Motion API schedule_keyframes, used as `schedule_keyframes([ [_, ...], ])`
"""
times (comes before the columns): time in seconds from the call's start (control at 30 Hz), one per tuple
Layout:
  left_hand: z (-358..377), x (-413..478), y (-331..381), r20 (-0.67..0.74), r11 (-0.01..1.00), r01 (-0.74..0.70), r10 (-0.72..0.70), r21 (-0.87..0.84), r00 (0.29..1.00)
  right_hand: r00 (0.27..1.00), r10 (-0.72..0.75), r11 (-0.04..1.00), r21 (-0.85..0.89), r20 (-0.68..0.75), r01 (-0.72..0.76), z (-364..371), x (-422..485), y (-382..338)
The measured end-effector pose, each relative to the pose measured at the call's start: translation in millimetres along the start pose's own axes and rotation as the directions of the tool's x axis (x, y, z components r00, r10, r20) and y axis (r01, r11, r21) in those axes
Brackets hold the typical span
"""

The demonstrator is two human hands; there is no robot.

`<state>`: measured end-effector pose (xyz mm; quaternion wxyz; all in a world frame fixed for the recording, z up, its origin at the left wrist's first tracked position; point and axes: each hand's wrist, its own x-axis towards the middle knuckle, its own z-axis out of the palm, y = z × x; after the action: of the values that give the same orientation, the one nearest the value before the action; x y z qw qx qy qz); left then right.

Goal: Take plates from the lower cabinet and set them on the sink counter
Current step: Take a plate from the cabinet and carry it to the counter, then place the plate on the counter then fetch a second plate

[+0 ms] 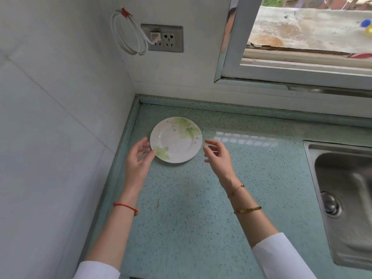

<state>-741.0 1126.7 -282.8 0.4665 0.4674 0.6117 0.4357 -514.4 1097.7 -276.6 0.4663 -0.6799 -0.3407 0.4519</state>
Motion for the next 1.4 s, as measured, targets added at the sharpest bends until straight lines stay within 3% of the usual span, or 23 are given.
schedule_keyframes([
  [0.27, -14, -90, 39, -0.005, 0.995, -0.059, 0.058, -0.081, 0.998, 0.990, -0.081, 0.997, 0.026, 0.119, 0.078, -24, -72, -27],
  [0.5, -7, -195, 56, -0.130, 0.985, -0.113, 0.097, -0.127, 0.987, 0.945, -0.172, 0.985, 0.016, 0.280, 0.174, -58, -135, -32],
  [0.67, 9, -288, 55, -0.288, 0.979, -0.135, 0.086, -0.155, 0.954, 0.867, -0.217, 0.971, 0.009, 0.448, 0.239, -91, -184, -25],
  [0.9, 19, -424, 31, -0.531, 0.960, -0.174, 0.030, -0.222, 0.847, 0.711, -0.232, 0.953, 0.010, 0.664, 0.302, -123, -260, 5],
  [1.07, 8, -535, 6, -0.705, 0.960, -0.187, -0.016, -0.210, 0.709, 0.535, -0.224, 0.942, 0.041, 0.815, 0.333, -122, -325, 31],
  [1.23, 6, -660, -10, -0.885, 0.957, -0.201, -0.096, -0.208, 0.456, 0.268, -0.177, 0.944, 0.086, 0.947, 0.320, -108, -417, 56],
  [1.4, 24, -793, -24, -0.973, 0.964, -0.202, -0.140, -0.176, 0.182, -0.022, -0.088, 0.937, 0.090, 0.996, 0.337, -111, -528, 85],
])
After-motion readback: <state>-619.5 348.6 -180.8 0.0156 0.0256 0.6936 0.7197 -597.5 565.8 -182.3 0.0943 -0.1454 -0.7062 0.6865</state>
